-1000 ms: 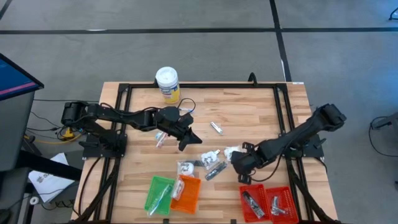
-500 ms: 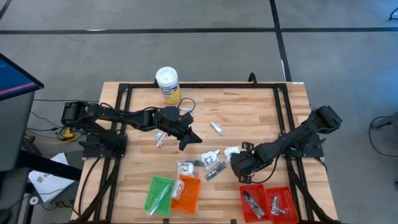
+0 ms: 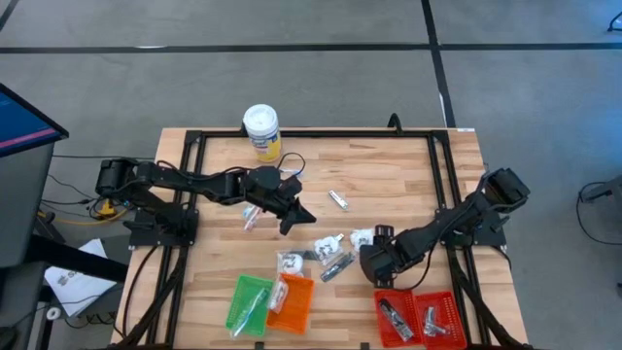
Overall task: Pick & Place Travel size toiletries
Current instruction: Put the white vanity pack into the orange basket
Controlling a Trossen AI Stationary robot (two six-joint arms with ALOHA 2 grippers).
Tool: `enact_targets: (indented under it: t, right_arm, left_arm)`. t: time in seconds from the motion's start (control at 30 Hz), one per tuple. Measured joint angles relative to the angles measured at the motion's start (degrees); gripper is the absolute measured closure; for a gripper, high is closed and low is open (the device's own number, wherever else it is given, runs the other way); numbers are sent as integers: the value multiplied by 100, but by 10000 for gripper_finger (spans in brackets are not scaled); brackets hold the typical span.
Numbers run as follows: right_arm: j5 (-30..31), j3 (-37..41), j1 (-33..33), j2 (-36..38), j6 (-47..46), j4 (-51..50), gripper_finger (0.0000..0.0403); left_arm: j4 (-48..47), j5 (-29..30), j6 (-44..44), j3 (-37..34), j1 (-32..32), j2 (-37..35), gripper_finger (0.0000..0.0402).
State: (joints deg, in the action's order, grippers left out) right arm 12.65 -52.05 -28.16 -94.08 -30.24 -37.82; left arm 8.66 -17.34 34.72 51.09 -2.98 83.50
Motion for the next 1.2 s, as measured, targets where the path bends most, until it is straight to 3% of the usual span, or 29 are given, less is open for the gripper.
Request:
enact_targets:
  t: [0.5, 0.87, 1.03, 1.2]
  right_arm:
    - [-268, 494, 87, 2, -167, 749, 228]
    - [-725, 491, 210, 54, -474, 674, 393]
    - [-693, 509, 288, 279, -1143, 637, 397]
    - [-203, 509, 575, 1017, -1760, 753, 400]
  left_arm:
    - [37, 56, 319, -326, -37, 2, 394]
    - [89, 101, 454, -326, -37, 2, 394]
    - [194, 103, 529, -326, -37, 2, 394]
    - [495, 104, 631, -326, -31, 2, 394]
